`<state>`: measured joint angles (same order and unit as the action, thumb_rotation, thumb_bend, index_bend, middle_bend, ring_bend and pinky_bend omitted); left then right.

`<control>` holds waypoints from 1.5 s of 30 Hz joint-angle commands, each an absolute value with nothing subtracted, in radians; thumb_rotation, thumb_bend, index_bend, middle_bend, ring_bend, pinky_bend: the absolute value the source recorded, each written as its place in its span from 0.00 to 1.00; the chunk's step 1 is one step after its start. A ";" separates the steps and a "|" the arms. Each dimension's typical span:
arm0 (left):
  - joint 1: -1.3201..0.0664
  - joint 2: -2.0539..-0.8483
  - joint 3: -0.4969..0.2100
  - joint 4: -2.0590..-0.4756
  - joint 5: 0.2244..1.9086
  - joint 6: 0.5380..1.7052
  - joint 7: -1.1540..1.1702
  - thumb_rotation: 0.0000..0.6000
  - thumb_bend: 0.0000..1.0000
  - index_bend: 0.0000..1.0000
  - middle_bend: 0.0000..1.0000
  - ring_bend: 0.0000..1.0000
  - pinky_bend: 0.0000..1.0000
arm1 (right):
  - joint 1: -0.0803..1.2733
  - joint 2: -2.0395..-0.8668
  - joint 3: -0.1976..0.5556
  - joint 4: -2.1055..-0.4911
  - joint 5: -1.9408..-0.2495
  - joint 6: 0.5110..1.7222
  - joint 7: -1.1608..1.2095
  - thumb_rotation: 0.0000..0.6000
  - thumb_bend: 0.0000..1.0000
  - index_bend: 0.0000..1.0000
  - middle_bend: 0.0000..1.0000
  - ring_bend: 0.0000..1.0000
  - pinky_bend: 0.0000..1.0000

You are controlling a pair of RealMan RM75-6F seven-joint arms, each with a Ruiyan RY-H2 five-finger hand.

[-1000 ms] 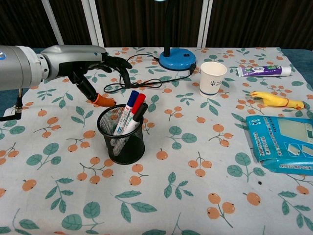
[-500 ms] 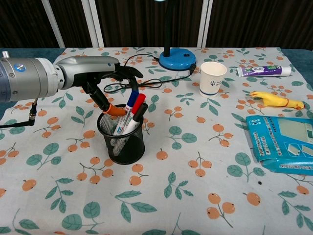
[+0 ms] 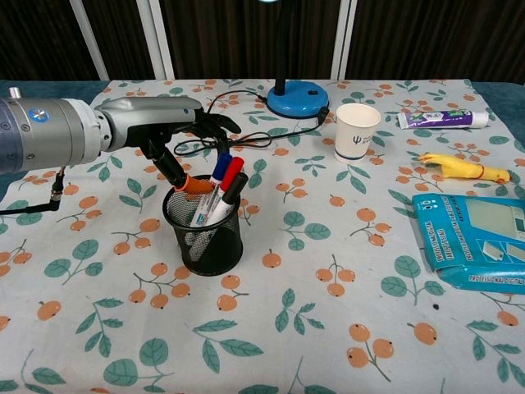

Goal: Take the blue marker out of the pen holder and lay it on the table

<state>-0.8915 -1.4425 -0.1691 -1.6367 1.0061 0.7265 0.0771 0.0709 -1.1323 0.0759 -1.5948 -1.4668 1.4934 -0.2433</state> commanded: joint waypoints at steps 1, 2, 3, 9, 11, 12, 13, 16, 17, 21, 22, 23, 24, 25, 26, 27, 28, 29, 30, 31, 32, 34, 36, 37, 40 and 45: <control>-0.893 -1.441 -0.168 -1.639 1.002 0.729 0.080 1.00 0.33 0.52 0.05 0.00 0.00 | 0.071 -1.132 0.076 -1.594 -1.467 1.493 -0.243 1.00 0.14 0.02 0.00 0.06 0.18; -0.893 -1.440 -0.168 -1.641 1.000 0.730 0.080 1.00 0.33 0.53 0.05 0.00 0.00 | 0.071 -1.133 0.076 -1.594 -1.467 1.493 -0.243 1.00 0.14 0.02 0.00 0.06 0.18; -0.894 -1.439 -0.168 -1.643 0.998 0.731 0.080 1.00 0.34 0.53 0.05 0.00 0.00 | 0.071 -1.133 0.076 -1.594 -1.467 1.493 -0.242 1.00 0.14 0.02 0.00 0.06 0.18; -0.898 -1.433 -0.170 -1.660 0.993 0.743 0.091 1.00 0.39 0.56 0.06 0.00 0.00 | 0.071 -1.132 0.076 -1.595 -1.467 1.493 -0.242 1.00 0.14 0.02 0.00 0.06 0.18; -0.898 -1.429 -0.171 -1.671 0.993 0.745 0.089 1.00 0.40 0.56 0.07 0.00 0.00 | 0.071 -1.132 0.076 -1.595 -1.466 1.493 -0.242 1.00 0.14 0.02 0.00 0.06 0.18; -0.897 -1.424 -0.171 -1.678 0.993 0.745 0.087 1.00 0.40 0.56 0.07 0.00 0.00 | 0.071 -1.132 0.076 -1.595 -1.467 1.493 -0.243 1.00 0.14 0.02 0.00 0.06 0.18; -0.896 -1.416 -0.173 -1.690 0.993 0.744 0.083 1.00 0.40 0.56 0.07 0.00 0.00 | 0.071 -1.132 0.076 -1.595 -1.467 1.493 -0.242 1.00 0.14 0.02 0.00 0.06 0.18; -0.891 -1.385 -0.181 -1.736 1.000 0.746 0.067 1.00 0.40 0.56 0.07 0.00 0.00 | 0.071 -1.132 0.076 -1.595 -1.466 1.493 -0.242 1.00 0.14 0.02 0.00 0.06 0.18; -0.885 -1.362 -0.190 -1.767 1.015 0.755 0.057 1.00 0.40 0.56 0.07 0.00 0.00 | 0.071 -1.132 0.076 -1.595 -1.466 1.493 -0.243 1.00 0.14 0.02 0.00 0.06 0.18; -0.858 -1.285 -0.209 -1.859 1.067 0.787 0.022 1.00 0.40 0.57 0.07 0.00 0.00 | 0.071 -1.133 0.076 -1.595 -1.466 1.494 -0.244 1.00 0.14 0.02 0.00 0.07 0.18; -0.847 -1.261 -0.215 -1.885 1.087 0.800 0.008 1.00 0.40 0.57 0.07 0.00 0.00 | 0.071 -1.133 0.076 -1.595 -1.466 1.494 -0.245 1.00 0.14 0.02 0.00 0.06 0.18; -0.838 -1.244 -0.220 -1.902 1.104 0.811 -0.003 1.00 0.40 0.57 0.07 0.00 0.00 | 0.071 -1.134 0.076 -1.595 -1.465 1.493 -0.246 1.00 0.14 0.02 0.00 0.06 0.18; -0.829 -1.227 -0.224 -1.916 1.120 0.822 -0.015 1.00 0.40 0.57 0.07 0.00 0.00 | 0.071 -1.134 0.076 -1.596 -1.465 1.493 -0.247 1.00 0.14 0.02 0.00 0.06 0.18; -0.817 -1.205 -0.230 -1.933 1.140 0.837 -0.033 1.00 0.40 0.57 0.07 0.00 0.00 | 0.070 -1.134 0.077 -1.596 -1.465 1.494 -0.248 1.00 0.14 0.02 0.00 0.06 0.18; -0.808 -1.189 -0.234 -1.945 1.154 0.847 -0.048 1.00 0.40 0.57 0.07 0.00 0.00 | 0.070 -1.135 0.077 -1.596 -1.465 1.495 -0.249 1.00 0.14 0.02 0.00 0.06 0.18; -0.799 -1.173 -0.239 -1.954 1.168 0.856 -0.065 1.00 0.40 0.57 0.07 0.00 0.00 | 0.070 -1.135 0.077 -1.596 -1.466 1.496 -0.250 1.00 0.14 0.02 0.00 0.06 0.18; -0.790 -1.156 -0.243 -1.963 1.181 0.863 -0.084 1.00 0.40 0.57 0.07 0.00 0.00 | 0.070 -1.135 0.077 -1.596 -1.465 1.497 -0.251 1.00 0.14 0.02 0.00 0.06 0.18; -0.775 -1.130 -0.251 -1.971 1.201 0.878 -0.113 1.00 0.40 0.57 0.07 0.00 0.00 | 0.070 -1.136 0.077 -1.596 -1.463 1.496 -0.250 1.00 0.14 0.02 0.00 0.07 0.18; -0.764 -1.110 -0.253 -1.975 1.218 0.885 -0.135 1.00 0.40 0.57 0.07 0.00 0.00 | 0.070 -1.136 0.078 -1.596 -1.463 1.495 -0.251 1.00 0.14 0.02 0.00 0.06 0.18; -0.755 -1.094 -0.254 -1.974 1.234 0.890 -0.154 1.00 0.40 0.57 0.07 0.00 0.00 | 0.070 -1.136 0.078 -1.596 -1.462 1.495 -0.251 1.00 0.14 0.02 0.00 0.06 0.18; -0.743 -1.079 -0.253 -1.967 1.255 0.901 -0.177 1.00 0.40 0.57 0.07 0.00 0.00 | 0.070 -1.136 0.078 -1.596 -1.461 1.494 -0.251 1.00 0.14 0.02 0.00 0.06 0.18; -0.723 -1.069 -0.244 -1.942 1.290 0.926 -0.192 1.00 0.40 0.57 0.07 0.00 0.00 | 0.071 -1.135 0.078 -1.597 -1.461 1.493 -0.251 1.00 0.14 0.02 0.00 0.06 0.18; -0.709 -1.072 -0.230 -1.910 1.317 0.946 -0.189 1.00 0.40 0.57 0.07 0.00 0.00 | 0.071 -1.136 0.078 -1.597 -1.462 1.494 -0.252 1.00 0.15 0.02 0.00 0.06 0.18; -0.702 -1.078 -0.222 -1.889 1.328 0.957 -0.189 1.00 0.40 0.57 0.07 0.00 0.00 | 0.071 -1.136 0.078 -1.597 -1.461 1.494 -0.252 1.00 0.14 0.02 0.00 0.06 0.18; -0.687 -1.108 -0.202 -1.820 1.341 0.966 -0.225 1.00 0.40 0.57 0.07 0.00 0.00 | 0.071 -1.137 0.078 -1.597 -1.460 1.494 -0.254 1.00 0.14 0.02 0.00 0.06 0.18; -0.687 -1.176 -0.188 -1.679 1.333 0.949 -0.288 1.00 0.40 0.57 0.08 0.00 0.00 | 0.070 -1.137 0.079 -1.597 -1.458 1.494 -0.254 1.00 0.14 0.02 0.00 0.06 0.18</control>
<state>-0.6918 -1.1381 -0.2010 -1.7386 1.3325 0.9541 -0.2570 0.0702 -1.1370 0.0787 -1.5974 -1.4585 1.4936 -0.2542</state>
